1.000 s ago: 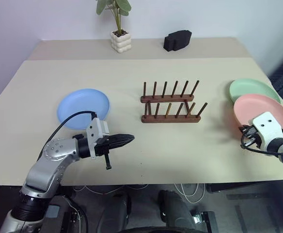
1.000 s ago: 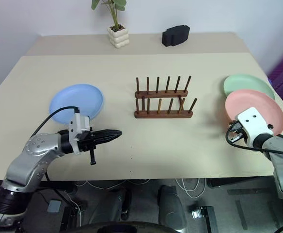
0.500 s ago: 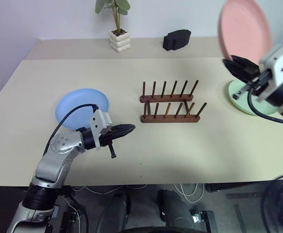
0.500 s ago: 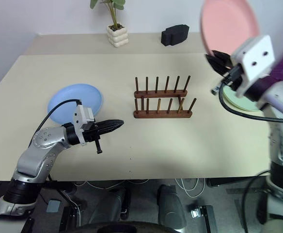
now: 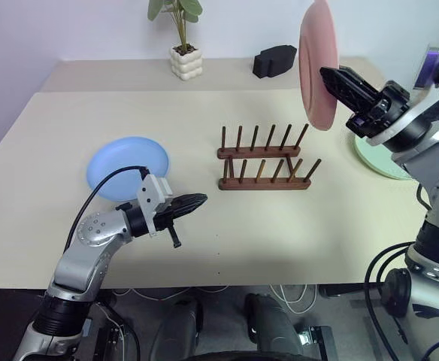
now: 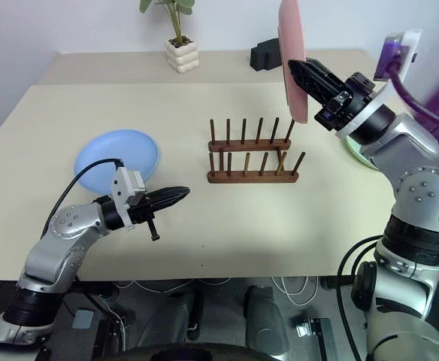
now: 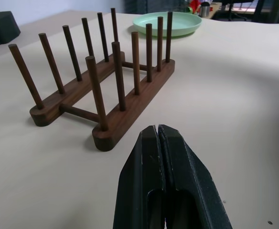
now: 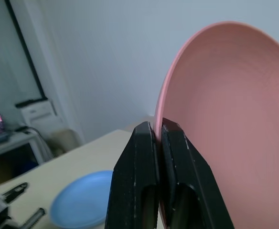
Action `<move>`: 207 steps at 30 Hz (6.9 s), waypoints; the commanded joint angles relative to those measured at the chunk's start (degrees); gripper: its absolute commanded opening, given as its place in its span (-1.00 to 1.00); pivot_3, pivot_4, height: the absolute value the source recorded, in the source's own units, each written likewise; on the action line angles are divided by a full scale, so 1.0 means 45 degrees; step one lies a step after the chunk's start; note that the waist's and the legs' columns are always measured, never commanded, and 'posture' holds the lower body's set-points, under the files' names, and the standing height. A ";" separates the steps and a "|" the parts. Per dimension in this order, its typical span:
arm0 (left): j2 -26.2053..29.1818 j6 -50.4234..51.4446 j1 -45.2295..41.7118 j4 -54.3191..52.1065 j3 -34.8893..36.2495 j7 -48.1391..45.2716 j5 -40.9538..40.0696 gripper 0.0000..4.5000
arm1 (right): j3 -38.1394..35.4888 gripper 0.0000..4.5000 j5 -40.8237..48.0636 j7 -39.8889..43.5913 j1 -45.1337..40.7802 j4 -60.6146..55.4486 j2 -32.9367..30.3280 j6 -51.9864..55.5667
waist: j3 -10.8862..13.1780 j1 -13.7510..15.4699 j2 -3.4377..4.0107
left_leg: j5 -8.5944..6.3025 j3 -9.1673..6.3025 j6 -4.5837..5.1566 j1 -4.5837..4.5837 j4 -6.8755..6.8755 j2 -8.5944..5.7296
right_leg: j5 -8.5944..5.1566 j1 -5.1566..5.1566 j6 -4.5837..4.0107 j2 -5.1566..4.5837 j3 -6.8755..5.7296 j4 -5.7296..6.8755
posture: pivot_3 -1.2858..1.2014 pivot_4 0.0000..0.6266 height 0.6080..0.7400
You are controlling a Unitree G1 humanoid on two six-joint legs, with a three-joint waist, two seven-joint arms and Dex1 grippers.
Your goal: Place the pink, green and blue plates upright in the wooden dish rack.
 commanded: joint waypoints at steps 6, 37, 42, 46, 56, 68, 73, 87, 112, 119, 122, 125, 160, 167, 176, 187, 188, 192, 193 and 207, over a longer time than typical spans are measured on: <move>0.0388 -0.0110 0.0160 -0.0556 0.0673 -0.0208 -0.0420 -1.00 | -0.0685 -0.98 0.1483 -0.0513 0.0649 -0.0008 -0.0020 0.0200 | 0.0000 -0.0027 0.0001 | 0.0000 0.0011 0.0001 0.0001 -0.0001 0.0002 | 0.0002 -0.0005 0.0005 0.0003 0.0003 0.0004 | 0.03 -0.52 0.85; 0.0246 0.0016 0.0415 -0.0972 0.0425 -0.0188 -0.0407 -1.00 | -0.0501 -0.98 0.3013 -0.1765 0.2207 0.0273 0.0583 0.0172 | 0.0001 -0.0018 0.0003 | 0.0000 0.0014 0.0001 0.0000 -0.0003 0.0006 | 0.0000 -0.0008 0.0002 0.0007 0.0006 0.0004 | 0.03 -0.52 0.85; 0.0188 0.0036 0.0356 -0.0954 0.0372 -0.0198 -0.0394 -1.00 | -0.0507 -0.14 0.2960 -0.1895 0.2249 0.0297 0.0591 -0.0013 | 0.0001 -0.0011 0.0003 | 0.0000 0.0014 0.0001 -0.0001 -0.0002 0.0006 | 0.0000 -0.0008 0.0003 0.0007 0.0006 0.0004 | 0.03 -0.52 0.85; 0.0161 0.0040 0.0350 -0.0956 0.0359 -0.0193 -0.0380 -1.00 | -0.0553 0.72 0.2433 -0.2081 0.2124 0.0390 0.0537 -0.0507 | 0.0001 -0.0017 0.0003 | 0.0000 0.0015 0.0001 0.0000 -0.0002 0.0006 | 0.0000 -0.0009 0.0003 0.0007 0.0006 0.0004 | 0.03 -0.52 0.85; 0.0070 0.0072 0.0461 -0.1097 0.0315 -0.0068 -0.0341 -1.00 | -0.1542 0.72 0.0955 -0.1426 0.1849 0.0938 -0.1256 -0.1933 | 0.0001 0.0017 0.0004 | 0.0001 0.0019 0.0001 -0.0001 -0.0001 0.0004 | -0.0001 -0.0007 0.0002 0.0006 0.0006 0.0001 | 0.03 -0.52 0.85; 0.0049 0.0054 0.0215 -0.0819 0.0131 -0.0209 -0.0436 -1.00 | 0.1080 0.72 -0.6500 0.0600 0.3904 0.5207 -0.4555 -0.5745 | -0.0004 -0.0087 0.0009 | 0.0001 0.0082 0.0002 0.0010 -0.0001 0.0005 | -0.0004 -0.0002 -0.0003 0.0008 0.0016 0.0001 | 0.03 -0.52 0.85; 0.0119 0.0223 0.0167 -0.0881 0.0062 -0.0484 -0.0657 -1.00 | 0.3106 0.72 -0.8802 0.1112 0.2482 0.7720 -0.4372 -0.7125 | -0.0002 -0.0107 0.0022 | 0.0001 0.0102 0.0001 0.0017 0.0000 0.0009 | -0.0002 -0.0004 -0.0003 0.0015 0.0025 0.0004 | 0.03 -0.52 0.85; 0.0226 0.0673 0.0681 -0.1551 0.0009 -0.0564 -0.0879 -1.00 | 0.6246 0.62 -1.3637 0.0460 -0.2087 1.6347 -0.3436 -1.0559 | -0.0001 -0.0088 0.0016 | 0.0002 0.0098 -0.0001 0.0015 0.0005 0.0000 | 0.0000 0.0004 -0.0006 0.0012 0.0027 -0.0001 | 0.03 -0.52 0.85; 0.0157 0.0160 0.0816 -0.1163 0.0054 -0.0422 -0.0481 -1.00 | 0.4389 -0.98 -1.4630 -0.3560 -0.1329 0.9133 -0.4311 -1.3792 | 0.0003 -0.0123 0.0051 | 0.0002 0.0078 -0.0001 0.0025 -0.0006 0.0000 | 0.0018 -0.0007 0.0029 0.0023 0.0041 0.0020 | 0.03 -0.52 0.85; -0.0352 -0.0538 0.0404 -0.0580 0.0254 0.0218 -0.0004 -1.00 | 0.4141 -0.98 -1.1439 -0.1025 -0.2104 0.3705 -0.3295 -1.2745 | 0.0004 -0.0058 0.0046 | 0.0002 0.0056 -0.0001 0.0019 -0.0002 0.0002 | 0.0018 -0.0006 0.0029 0.0018 0.0040 0.0013 | 0.03 -0.52 0.85; -0.0563 -0.0772 0.0251 -0.0422 0.0374 0.0544 0.0125 -1.00 | 0.4197 -0.98 -0.8038 -0.0011 -0.2054 0.0886 -0.2163 -1.0024 | 0.0002 -0.0053 0.0043 | 0.0002 0.0027 -0.0001 0.0020 -0.0002 0.0010 | 0.0023 -0.0003 0.0037 0.0019 0.0033 0.0016 | 0.03 -0.52 0.85; -0.0596 -0.0895 0.0244 -0.0387 0.0329 0.0645 0.0215 -1.00 | 0.4021 -0.98 -0.5649 -0.0122 -0.1897 -0.0922 -0.1251 -0.7836 | 0.0003 -0.0023 0.0044 | 0.0002 0.0021 0.0000 0.0018 -0.0002 0.0008 | 0.0022 -0.0004 0.0035 0.0015 0.0032 0.0016 | 0.03 -0.52 0.85; -0.0519 -0.0531 0.0531 -0.1066 0.0122 0.0882 0.0131 -1.00 | 0.2856 -0.98 0.2531 -0.4155 0.1877 -0.3427 0.1852 -0.2206 | -0.0008 -0.0025 0.0024 | 0.0001 0.0021 0.0001 0.0006 -0.0003 0.0006 | 0.0002 -0.0016 0.0000 0.0011 0.0023 0.0014 | 0.03 -0.52 0.85; -0.0523 -0.0477 0.0573 -0.1142 0.0119 0.0911 0.0112 -1.00 | 0.2857 -0.98 0.2379 -0.4415 0.2080 -0.2958 0.2089 -0.2135 | -0.0008 -0.0024 0.0024 | 0.0001 0.0021 0.0001 0.0005 -0.0003 0.0006 | 0.0001 -0.0017 0.0000 0.0010 0.0023 0.0012 | 0.03 -0.52 0.85; -0.0487 -0.0441 0.0619 -0.1175 0.0153 0.0935 0.0118 -1.00 | 0.2703 -0.98 0.2625 -0.4732 0.2265 -0.2601 0.2208 -0.1953 | -0.0008 -0.0024 0.0024 | 0.0001 0.0021 0.0001 0.0005 -0.0005 0.0006 | 0.0001 -0.0017 -0.0001 0.0010 0.0023 0.0012 | 0.03 -0.52 0.85; -0.0493 -0.0443 0.0589 -0.1122 0.0170 0.0896 0.0130 -1.00 | 0.2710 0.44 0.2624 -0.4827 0.2313 -0.2575 0.2219 -0.1843 | -0.0008 -0.0026 0.0024 | 0.0001 0.0021 0.0001 0.0004 -0.0007 0.0007 | 0.0000 -0.0019 -0.0002 0.0011 0.0023 0.0012 | 0.03 -0.52 0.85; -0.0493 -0.0443 0.0587 -0.1116 0.0171 0.0891 0.0128 -1.00 | 0.2706 0.67 0.2589 -0.4845 0.2292 -0.2583 0.2219 -0.1861 | -0.0008 -0.0027 0.0024 | 0.0001 0.0021 0.0001 0.0004 -0.0007 0.0007 | 0.0000 -0.0019 -0.0002 0.0011 0.0023 0.0011 | 0.03 -0.52 0.85; -0.0497 -0.0437 0.0600 -0.1108 0.0171 0.0894 0.0131 -1.00 | 0.2711 0.98 0.2362 -0.4860 0.2182 -0.2600 0.2150 -0.1939 | -0.0008 -0.0026 0.0024 | 0.0001 0.0021 0.0001 0.0004 -0.0007 0.0007 | 0.0000 -0.0019 -0.0002 0.0011 0.0023 0.0011 | 0.03 -0.52 0.85; -0.0498 -0.0432 0.0609 -0.1116 0.0168 0.0900 0.0133 -1.00 | 0.2724 0.98 0.2264 -0.4813 0.2134 -0.2614 0.2081 -0.1950 | -0.0008 -0.0027 0.0024 | 0.0001 0.0021 0.0001 0.0004 -0.0007 0.0007 | -0.0001 -0.0019 -0.0002 0.0011 0.0023 0.0010 | 0.03 -0.52 0.85; -0.0516 -0.0432 0.0718 -0.1139 0.0139 0.0943 0.0158 -1.00 | 0.2495 0.98 0.1112 -0.3488 0.1571 -0.2582 0.0248 -0.1758 | -0.0005 -0.0012 0.0022 | 0.0001 0.0023 0.0001 -0.0003 -0.0008 0.0007 | -0.0003 -0.0022 -0.0003 0.0010 0.0022 0.0003 | 0.03 -0.52 0.85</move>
